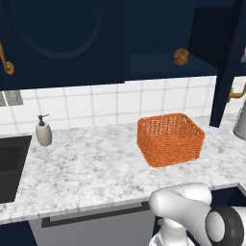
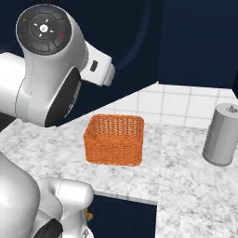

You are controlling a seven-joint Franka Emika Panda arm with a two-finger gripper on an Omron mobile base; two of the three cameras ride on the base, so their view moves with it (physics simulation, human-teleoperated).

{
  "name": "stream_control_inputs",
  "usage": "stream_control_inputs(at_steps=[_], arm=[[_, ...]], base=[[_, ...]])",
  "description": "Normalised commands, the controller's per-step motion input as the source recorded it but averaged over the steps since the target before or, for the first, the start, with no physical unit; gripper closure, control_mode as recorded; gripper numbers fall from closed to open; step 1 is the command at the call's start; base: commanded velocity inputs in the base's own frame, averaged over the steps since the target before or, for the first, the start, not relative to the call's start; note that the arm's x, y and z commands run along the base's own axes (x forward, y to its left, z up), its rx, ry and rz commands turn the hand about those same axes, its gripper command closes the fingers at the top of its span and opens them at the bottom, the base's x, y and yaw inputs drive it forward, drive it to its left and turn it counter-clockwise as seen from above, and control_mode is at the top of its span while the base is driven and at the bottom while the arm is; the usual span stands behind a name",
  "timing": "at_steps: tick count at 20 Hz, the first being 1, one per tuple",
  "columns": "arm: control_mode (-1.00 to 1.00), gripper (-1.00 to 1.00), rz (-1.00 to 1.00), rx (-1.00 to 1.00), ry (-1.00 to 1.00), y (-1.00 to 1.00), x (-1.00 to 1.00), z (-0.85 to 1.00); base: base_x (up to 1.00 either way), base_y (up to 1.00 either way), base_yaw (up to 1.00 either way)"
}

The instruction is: Open the cabinet, pick up the bread from the cabinet and place it in the basket. Then move the basket to the dining counter.

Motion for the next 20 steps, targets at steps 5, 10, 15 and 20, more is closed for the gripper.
stream_control_inputs(at_steps=[5, 10, 15, 20], arm=[[-1.0, -1.0, 0.01, 0.0, 0.0, -0.64, -0.32, 0.01], [-1.0, -1.0, -0.24, -0.11, 0.03, 0.15, -0.95, 0.07], [-1.0, -1.0, -0.21, -0.35, 0.0, 0.91, -0.89, 0.07], [-1.0, -1.0, 0.0, -0.71, 0.33, 1.0, 0.01, 0.08]], base=[[0.0, 0.0, 0.0], [0.0, 0.0, 0.0], [0.0, 0.0, 0.0], [0.0, 0.0, 0.0]])
